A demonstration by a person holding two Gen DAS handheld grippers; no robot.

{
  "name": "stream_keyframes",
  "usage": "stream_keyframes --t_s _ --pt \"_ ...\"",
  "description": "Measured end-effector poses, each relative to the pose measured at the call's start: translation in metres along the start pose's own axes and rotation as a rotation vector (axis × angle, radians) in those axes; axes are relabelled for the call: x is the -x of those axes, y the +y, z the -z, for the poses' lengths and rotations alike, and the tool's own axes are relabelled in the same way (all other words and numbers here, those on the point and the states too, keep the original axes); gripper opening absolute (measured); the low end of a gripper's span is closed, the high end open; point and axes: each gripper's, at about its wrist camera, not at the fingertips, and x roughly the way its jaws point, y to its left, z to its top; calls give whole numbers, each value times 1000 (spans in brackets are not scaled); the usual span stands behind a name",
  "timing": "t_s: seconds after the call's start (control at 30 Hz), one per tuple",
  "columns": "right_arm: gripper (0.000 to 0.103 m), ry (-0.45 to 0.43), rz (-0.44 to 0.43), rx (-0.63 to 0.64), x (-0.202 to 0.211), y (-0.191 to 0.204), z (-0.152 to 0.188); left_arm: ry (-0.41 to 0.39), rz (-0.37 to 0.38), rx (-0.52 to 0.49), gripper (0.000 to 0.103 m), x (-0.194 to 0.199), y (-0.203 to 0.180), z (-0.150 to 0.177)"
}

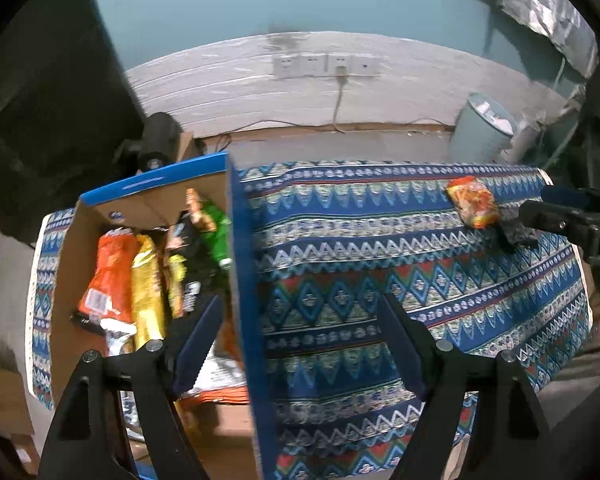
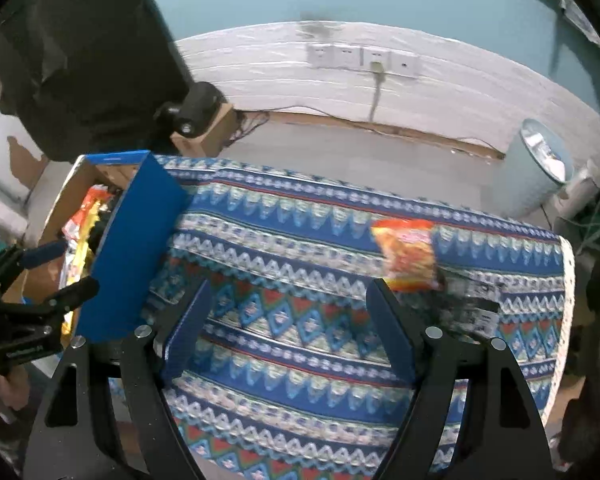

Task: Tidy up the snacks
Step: 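Move both tools over the orange packet and black bag on the cloth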

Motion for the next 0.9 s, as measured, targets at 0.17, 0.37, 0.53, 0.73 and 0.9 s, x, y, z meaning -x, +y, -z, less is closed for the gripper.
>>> stream_keyframes --t_s 0.17,0.37,0.53,0.73,0.9 --pt "78 29 54 13 4 -34 7 11 15 -44 86 -11 -26 -8" --pt "78 63 131 25 4 -82 4 51 45 -67 86 -39 -62 -28" --pt "78 98 201 18 -14 -131 -8 54 48 -99 86 -54 -85 -50" --pt "78 148 251 14 -54 -178 -18 90 55 -56 86 -93 -103 -79" --pt "78 195 280 -5 -84 -205 -17 103 89 -40 86 -123 -117 -87"
